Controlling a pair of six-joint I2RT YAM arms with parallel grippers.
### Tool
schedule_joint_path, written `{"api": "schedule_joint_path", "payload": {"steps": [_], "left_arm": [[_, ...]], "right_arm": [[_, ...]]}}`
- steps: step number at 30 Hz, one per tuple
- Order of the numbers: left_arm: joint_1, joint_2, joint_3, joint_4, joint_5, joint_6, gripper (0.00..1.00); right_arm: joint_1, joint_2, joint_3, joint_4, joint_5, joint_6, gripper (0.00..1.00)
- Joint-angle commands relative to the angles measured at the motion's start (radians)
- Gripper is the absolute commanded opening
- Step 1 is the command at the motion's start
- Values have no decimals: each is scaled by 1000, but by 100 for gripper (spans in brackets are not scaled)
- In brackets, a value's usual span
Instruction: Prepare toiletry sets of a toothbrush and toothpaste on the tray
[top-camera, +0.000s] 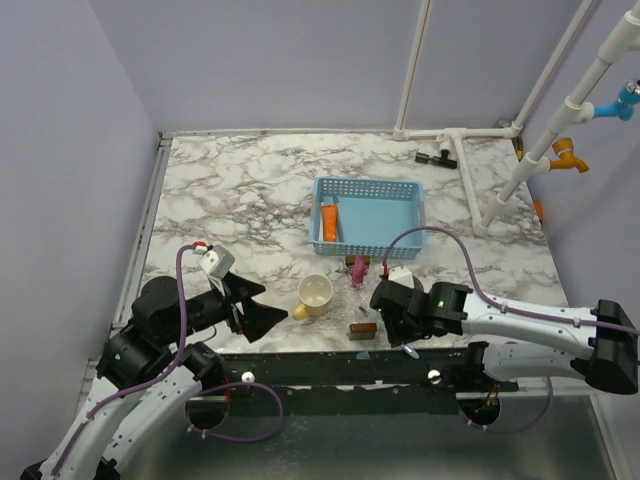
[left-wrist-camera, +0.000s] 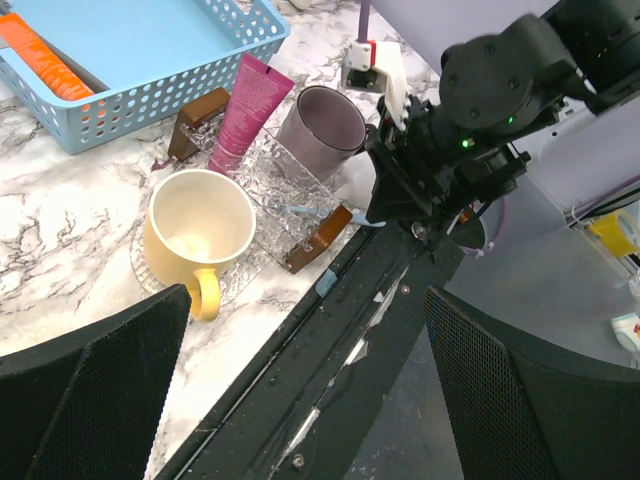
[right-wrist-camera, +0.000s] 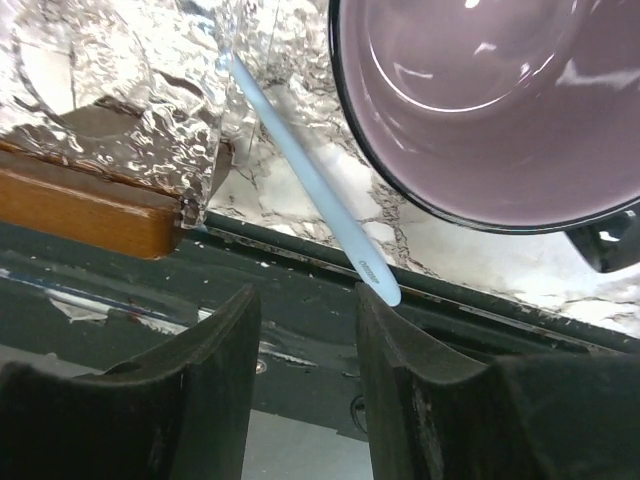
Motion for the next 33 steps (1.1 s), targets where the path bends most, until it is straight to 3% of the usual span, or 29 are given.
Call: {"api": "schedule_joint_path", "payload": {"steps": [1,13,33], "left_arm": [[4,-3,-16,10,-14,9,99],[5,-4,-16,10,-13,9,99],[4,-2,-16,11,-13,10,99]], "right_arm": [[61,26,-31,65,80,105,47],[212,141,-48,72,308,316,50],[213,175,-141,186,337,386,50]]}}
